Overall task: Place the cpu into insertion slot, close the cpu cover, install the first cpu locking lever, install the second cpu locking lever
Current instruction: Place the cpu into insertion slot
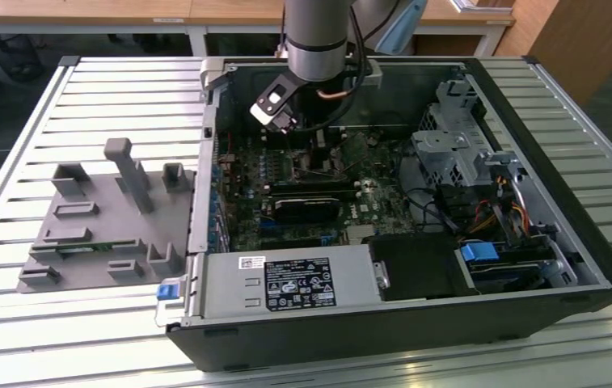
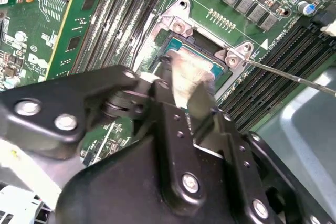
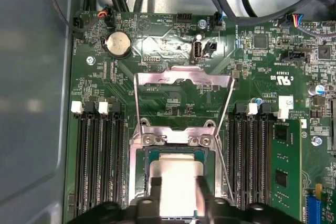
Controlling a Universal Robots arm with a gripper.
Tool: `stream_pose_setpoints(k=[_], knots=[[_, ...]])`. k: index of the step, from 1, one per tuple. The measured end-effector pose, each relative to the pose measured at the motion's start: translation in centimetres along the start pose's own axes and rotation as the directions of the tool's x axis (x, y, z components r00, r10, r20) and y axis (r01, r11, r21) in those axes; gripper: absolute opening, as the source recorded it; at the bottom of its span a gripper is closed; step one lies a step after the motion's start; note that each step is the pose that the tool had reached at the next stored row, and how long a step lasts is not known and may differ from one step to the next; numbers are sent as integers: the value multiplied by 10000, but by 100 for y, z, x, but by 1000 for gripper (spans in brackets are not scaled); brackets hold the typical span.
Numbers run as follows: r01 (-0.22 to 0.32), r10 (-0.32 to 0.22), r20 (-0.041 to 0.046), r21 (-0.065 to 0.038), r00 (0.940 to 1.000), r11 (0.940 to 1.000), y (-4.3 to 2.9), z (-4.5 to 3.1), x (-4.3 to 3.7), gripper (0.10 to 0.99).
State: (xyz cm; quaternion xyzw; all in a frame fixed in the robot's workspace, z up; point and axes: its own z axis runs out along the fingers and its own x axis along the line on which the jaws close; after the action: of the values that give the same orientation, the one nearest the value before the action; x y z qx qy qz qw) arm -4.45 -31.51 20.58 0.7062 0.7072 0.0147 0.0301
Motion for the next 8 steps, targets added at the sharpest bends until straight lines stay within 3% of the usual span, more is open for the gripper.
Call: stream_pose_setpoints(k=[5, 7, 8], knots=[[0, 0, -1, 47, 10000, 10000, 14, -4, -2, 173], [-1, 1, 0, 54, 10000, 10000, 16, -7, -2, 173], [-1, 1, 1, 54, 10000, 10000, 16, -11, -2, 114]])
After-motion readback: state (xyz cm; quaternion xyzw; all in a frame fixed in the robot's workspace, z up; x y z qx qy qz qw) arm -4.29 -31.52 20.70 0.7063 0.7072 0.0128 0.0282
